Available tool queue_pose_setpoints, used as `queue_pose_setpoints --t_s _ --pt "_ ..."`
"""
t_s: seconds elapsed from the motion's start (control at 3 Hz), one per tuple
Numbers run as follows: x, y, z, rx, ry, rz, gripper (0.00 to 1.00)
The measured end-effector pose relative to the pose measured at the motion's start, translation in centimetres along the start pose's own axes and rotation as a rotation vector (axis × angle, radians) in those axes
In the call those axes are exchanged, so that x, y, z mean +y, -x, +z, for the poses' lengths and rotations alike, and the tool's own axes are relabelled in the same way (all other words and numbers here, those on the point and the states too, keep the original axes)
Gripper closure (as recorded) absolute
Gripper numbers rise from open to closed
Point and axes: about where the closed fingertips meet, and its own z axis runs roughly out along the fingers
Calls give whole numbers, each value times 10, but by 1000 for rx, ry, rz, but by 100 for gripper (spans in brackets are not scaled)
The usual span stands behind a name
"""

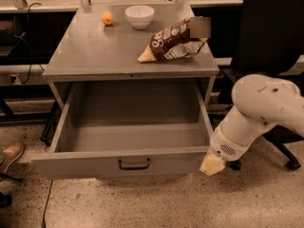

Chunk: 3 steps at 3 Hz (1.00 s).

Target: Close top drawer

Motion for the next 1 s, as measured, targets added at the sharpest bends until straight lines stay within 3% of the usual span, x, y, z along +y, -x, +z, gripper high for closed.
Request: queue_pose_setpoints --t_s 0.33,0.67,1.0 --pt "-10 6 25 -62 -37 28 100" --pt "-25 10 37 -118 -89 50 100" --pt "-50 27 42 -223 -147 41 100"
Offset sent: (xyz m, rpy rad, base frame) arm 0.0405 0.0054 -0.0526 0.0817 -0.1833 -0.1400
